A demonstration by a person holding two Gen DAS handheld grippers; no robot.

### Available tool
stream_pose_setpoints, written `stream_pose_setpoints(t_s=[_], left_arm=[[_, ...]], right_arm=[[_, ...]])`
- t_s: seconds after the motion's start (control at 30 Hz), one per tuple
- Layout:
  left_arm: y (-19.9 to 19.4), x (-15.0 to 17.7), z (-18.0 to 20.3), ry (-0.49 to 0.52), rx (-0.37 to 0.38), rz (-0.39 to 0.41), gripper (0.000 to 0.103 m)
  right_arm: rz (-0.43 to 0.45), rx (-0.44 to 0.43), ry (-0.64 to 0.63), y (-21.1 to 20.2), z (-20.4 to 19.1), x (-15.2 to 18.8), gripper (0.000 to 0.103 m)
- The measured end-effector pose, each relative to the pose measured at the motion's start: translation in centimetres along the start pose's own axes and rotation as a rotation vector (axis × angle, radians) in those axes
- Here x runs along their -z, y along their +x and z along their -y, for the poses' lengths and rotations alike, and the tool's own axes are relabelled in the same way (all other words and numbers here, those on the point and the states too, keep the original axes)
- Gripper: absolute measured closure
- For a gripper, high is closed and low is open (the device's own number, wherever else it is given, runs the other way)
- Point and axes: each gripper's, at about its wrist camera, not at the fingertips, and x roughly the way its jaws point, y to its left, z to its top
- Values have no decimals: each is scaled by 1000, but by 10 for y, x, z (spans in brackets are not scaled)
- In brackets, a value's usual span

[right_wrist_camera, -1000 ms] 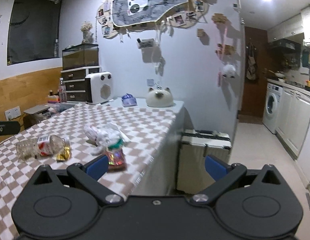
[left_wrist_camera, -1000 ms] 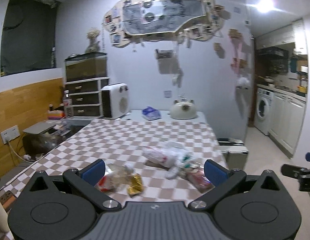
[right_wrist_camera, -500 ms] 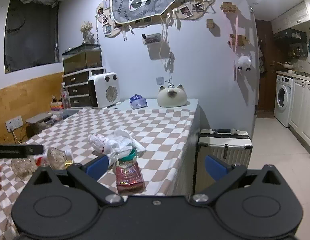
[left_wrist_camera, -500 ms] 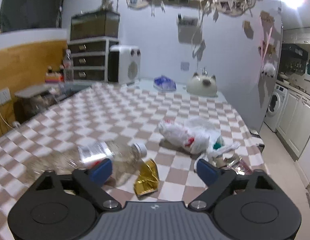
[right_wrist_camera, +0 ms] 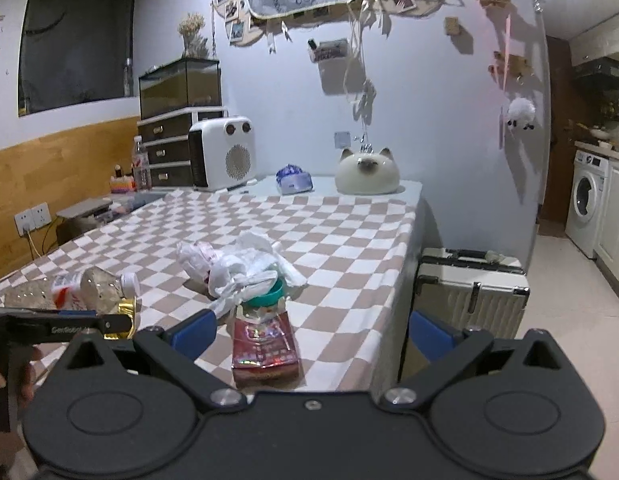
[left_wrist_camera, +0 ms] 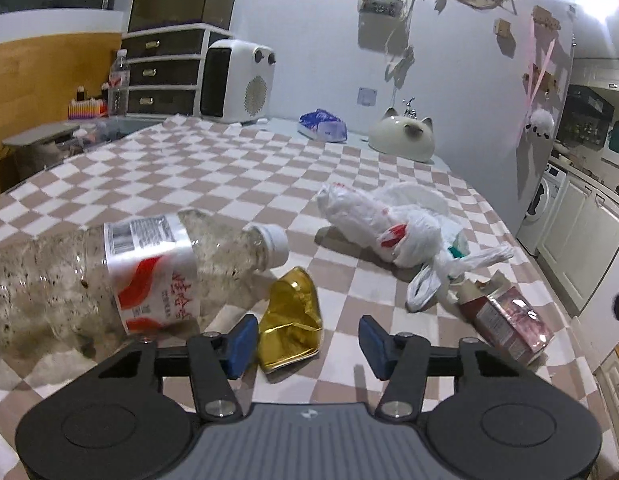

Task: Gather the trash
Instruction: 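Grasp the gold wrapper with the left tool while the right tool grasps the red snack packet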

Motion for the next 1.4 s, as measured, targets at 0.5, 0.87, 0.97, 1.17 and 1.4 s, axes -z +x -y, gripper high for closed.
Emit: stream_pose_setpoints(t_s=[0.5,0.87,0.97,1.17,1.4], left_arm=[[9,-1,-9,-26,0,14,66],[28,-10,-23,-133,82,0,53],[30,-10,-22,-143,94,-1,52],[31,-11,-19,-135,112,5,58],[23,-6,-4,-44,134,-7,58]], right_arm=[[-118,-81,-46,89,-34,-1,11],[-185,-110,-38,111,-35,4,31],[-192,-111,-51,107,-39,8,44],[-201,-129,-33,91,-37,14,51],[-215,-160,-50,72,-45,18,51]])
